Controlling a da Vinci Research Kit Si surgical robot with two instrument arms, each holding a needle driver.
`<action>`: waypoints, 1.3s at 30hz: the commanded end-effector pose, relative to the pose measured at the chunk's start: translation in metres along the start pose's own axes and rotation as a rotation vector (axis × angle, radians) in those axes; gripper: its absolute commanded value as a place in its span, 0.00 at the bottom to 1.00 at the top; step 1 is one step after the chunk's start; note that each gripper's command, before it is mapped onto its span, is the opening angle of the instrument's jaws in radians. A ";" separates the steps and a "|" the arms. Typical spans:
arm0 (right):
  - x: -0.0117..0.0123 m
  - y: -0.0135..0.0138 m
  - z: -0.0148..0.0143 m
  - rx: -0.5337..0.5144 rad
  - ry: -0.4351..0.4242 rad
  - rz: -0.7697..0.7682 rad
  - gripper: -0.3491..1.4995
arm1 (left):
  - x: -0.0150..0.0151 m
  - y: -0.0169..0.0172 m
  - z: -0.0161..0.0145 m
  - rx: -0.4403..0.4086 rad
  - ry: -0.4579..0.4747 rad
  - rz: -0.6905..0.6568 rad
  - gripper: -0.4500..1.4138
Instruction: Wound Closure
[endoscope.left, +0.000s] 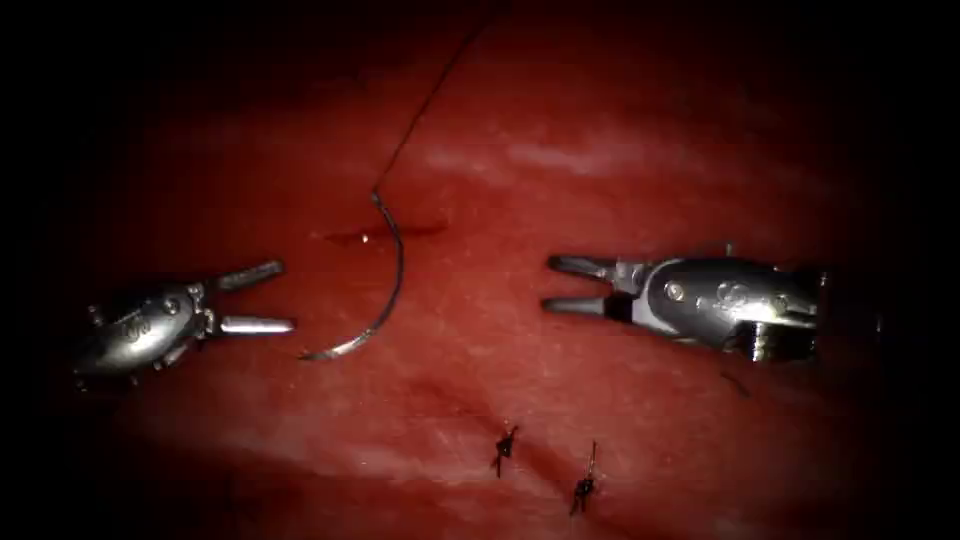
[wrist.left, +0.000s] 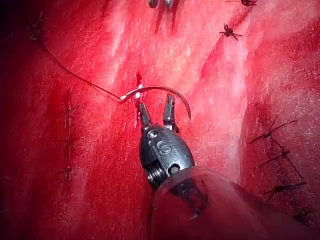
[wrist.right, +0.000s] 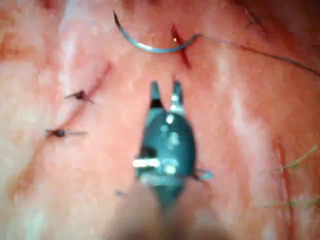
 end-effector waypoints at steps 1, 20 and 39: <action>-0.0003 -0.0007 0.0008 0.003 0.001 0.002 0.35 | -0.0006 0.0001 0.0008 -0.002 0.001 0.000 0.38; -0.0001 -0.0011 0.0009 -0.007 -0.005 0.001 0.39 | -0.0004 0.0027 0.0016 0.007 -0.130 -0.007 0.61; 0.0007 -0.0018 0.0017 -0.011 -0.005 0.002 0.39 | -0.0038 0.0037 0.0062 0.083 -0.408 -0.010 0.51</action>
